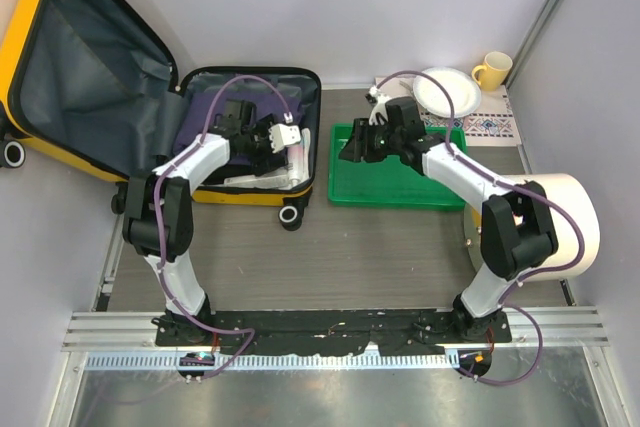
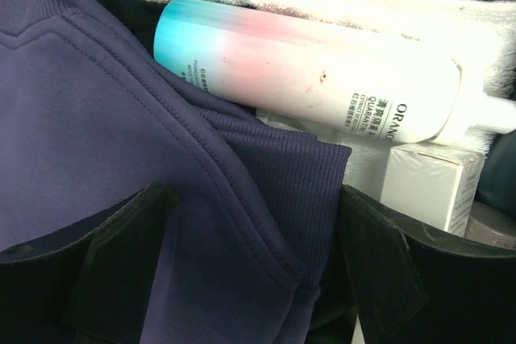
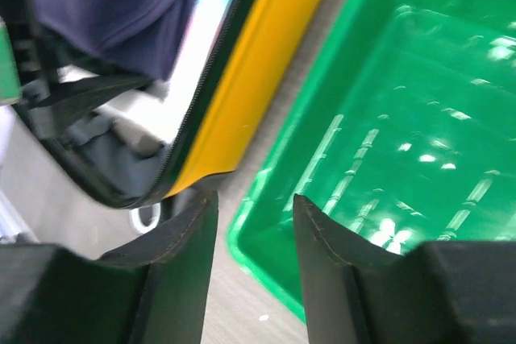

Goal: Open, take out, and arrange the luggage

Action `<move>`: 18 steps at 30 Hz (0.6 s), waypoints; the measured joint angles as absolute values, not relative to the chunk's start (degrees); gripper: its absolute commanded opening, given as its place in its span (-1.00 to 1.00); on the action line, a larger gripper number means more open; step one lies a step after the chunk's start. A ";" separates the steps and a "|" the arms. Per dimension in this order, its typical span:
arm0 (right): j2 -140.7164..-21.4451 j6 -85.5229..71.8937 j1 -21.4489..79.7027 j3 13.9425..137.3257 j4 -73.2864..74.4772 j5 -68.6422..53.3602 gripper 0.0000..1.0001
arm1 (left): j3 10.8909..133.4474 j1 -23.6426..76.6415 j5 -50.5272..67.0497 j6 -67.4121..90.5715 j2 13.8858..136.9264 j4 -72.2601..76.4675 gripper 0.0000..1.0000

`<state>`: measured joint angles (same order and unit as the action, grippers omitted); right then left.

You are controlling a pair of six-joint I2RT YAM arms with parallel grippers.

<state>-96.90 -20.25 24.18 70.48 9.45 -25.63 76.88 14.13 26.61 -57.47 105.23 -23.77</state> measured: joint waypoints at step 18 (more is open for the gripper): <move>-108.53 -5.56 26.02 71.42 13.17 -16.82 -0.24 | 79.00 12.71 28.18 -46.06 105.27 -23.42 -0.82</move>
